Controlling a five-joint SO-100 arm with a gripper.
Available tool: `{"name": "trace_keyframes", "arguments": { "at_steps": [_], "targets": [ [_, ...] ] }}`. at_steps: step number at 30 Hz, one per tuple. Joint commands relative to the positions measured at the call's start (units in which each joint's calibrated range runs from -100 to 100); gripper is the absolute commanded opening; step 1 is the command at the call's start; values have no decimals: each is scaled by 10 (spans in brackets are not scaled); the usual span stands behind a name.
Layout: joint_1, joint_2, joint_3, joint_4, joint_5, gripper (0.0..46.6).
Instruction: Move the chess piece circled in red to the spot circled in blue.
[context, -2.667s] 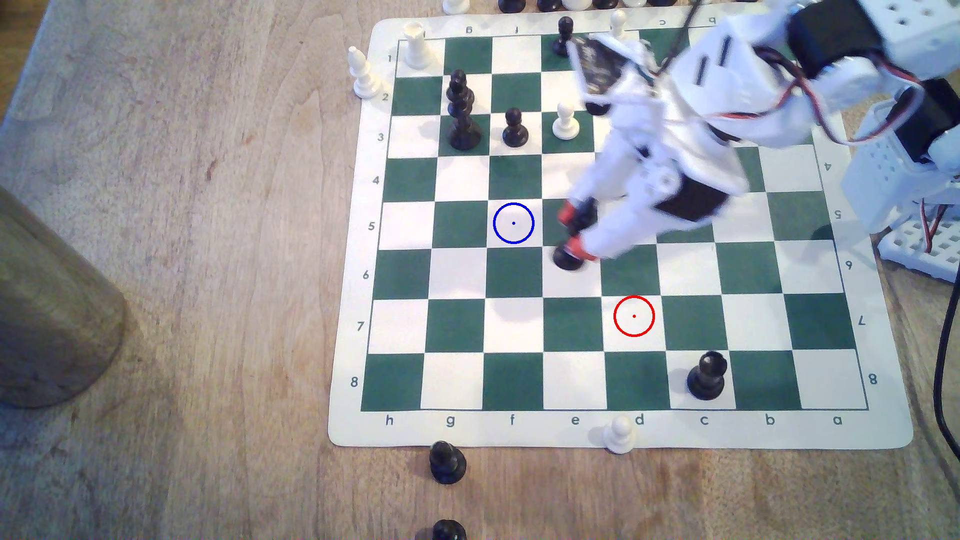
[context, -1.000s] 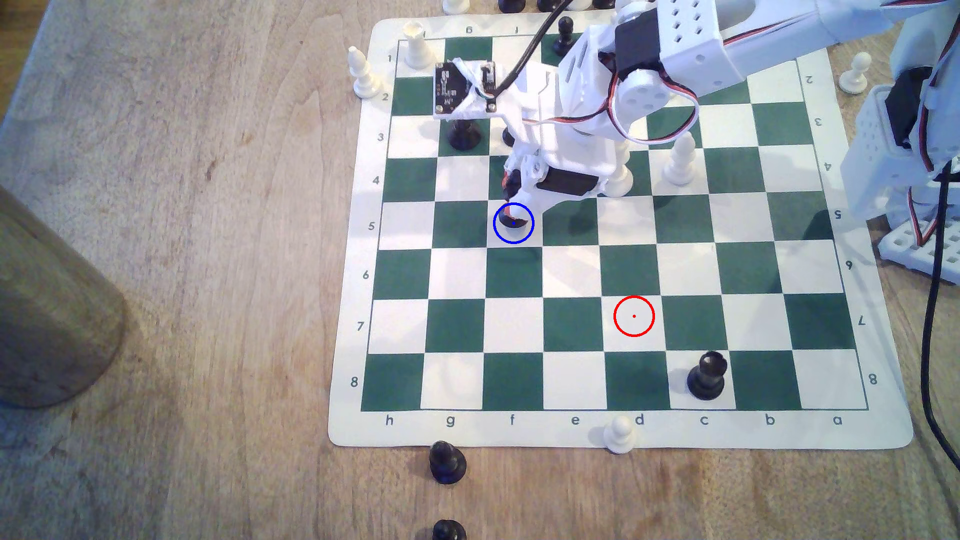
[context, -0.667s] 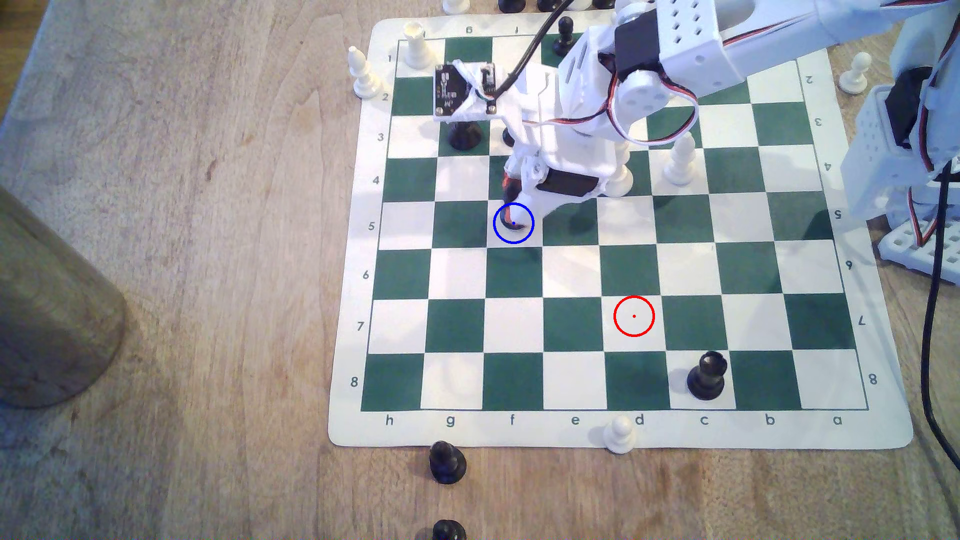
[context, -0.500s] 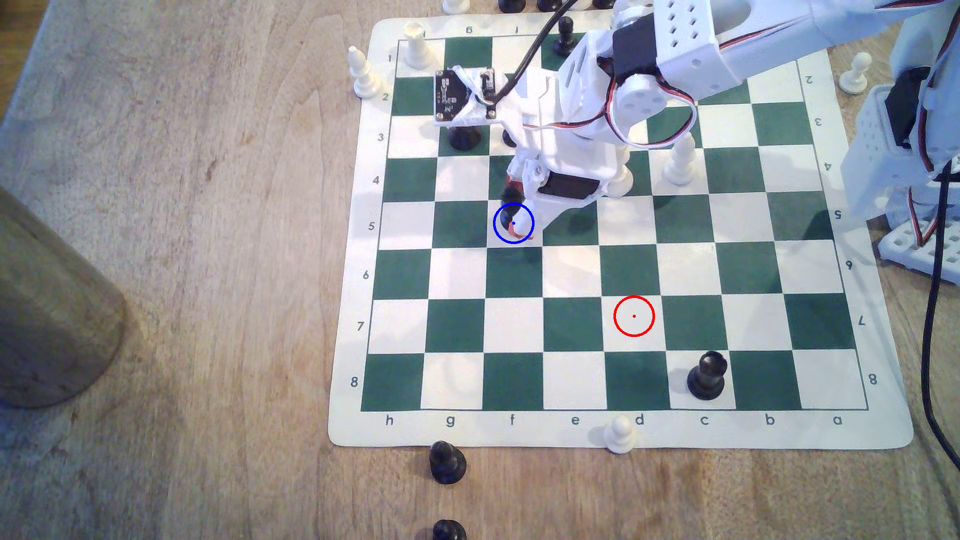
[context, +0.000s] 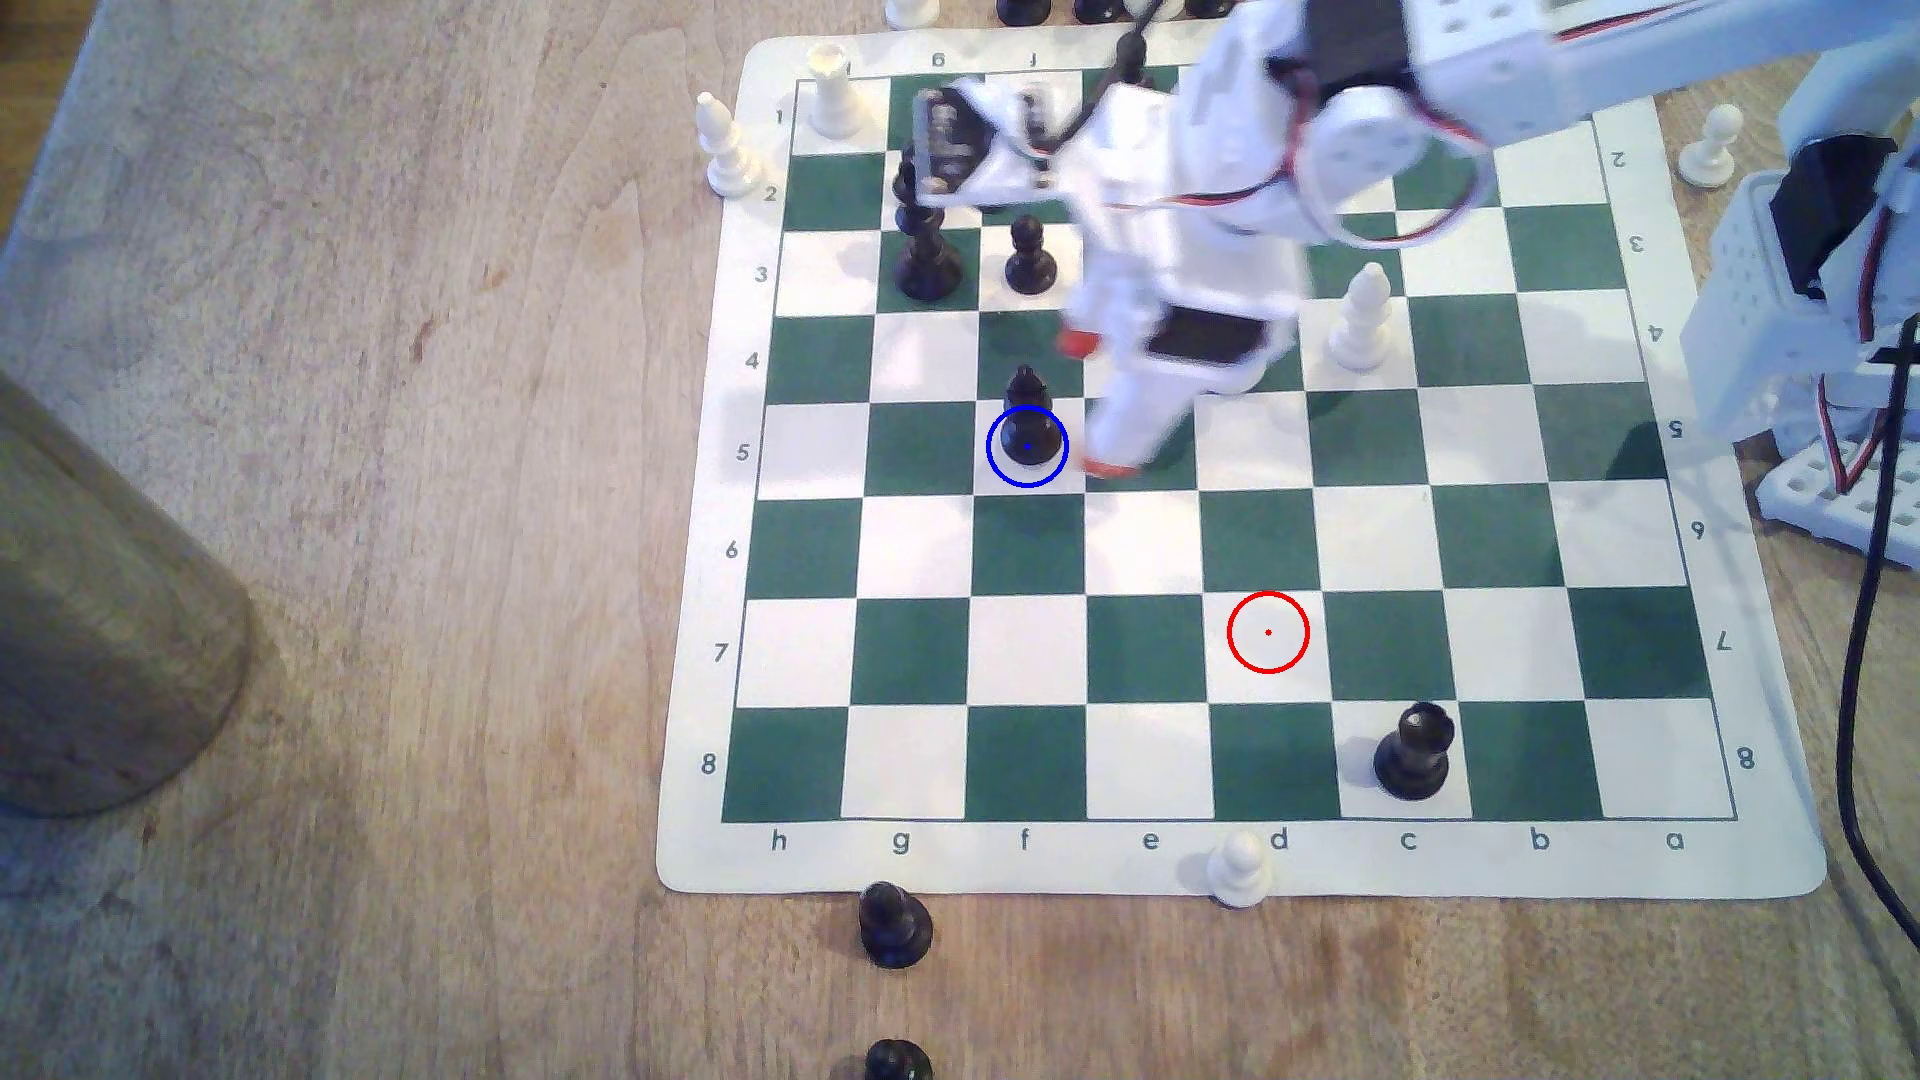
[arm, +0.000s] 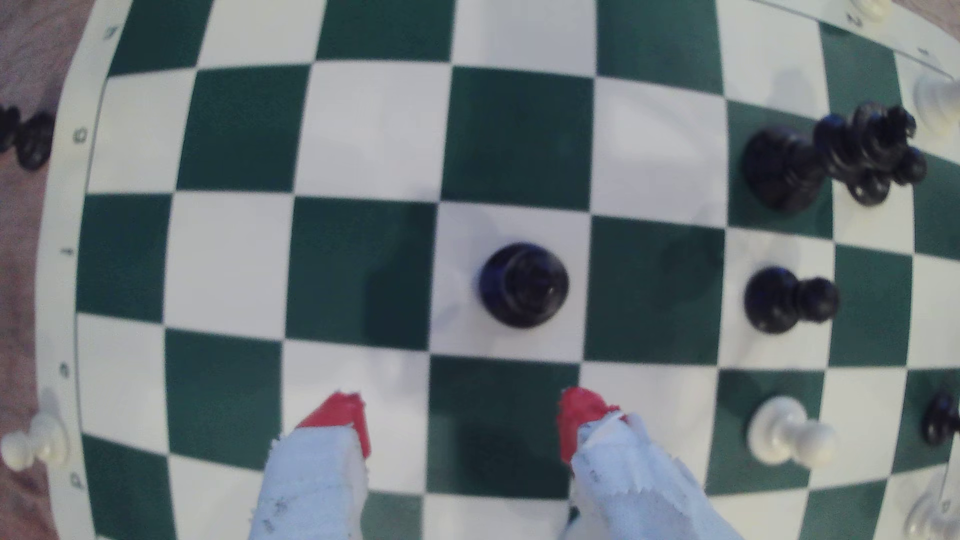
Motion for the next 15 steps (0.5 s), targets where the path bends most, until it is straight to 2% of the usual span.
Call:
{"name": "trace_keyframes", "arguments": {
  "at_steps": [1, 9, 15],
  "targets": [
    [-15, -169, 54, 36, -9, 204],
    [-46, -431, 167, 175, -36, 204],
    [-28, -602, 278, 231, -35, 209]
  ]
}}
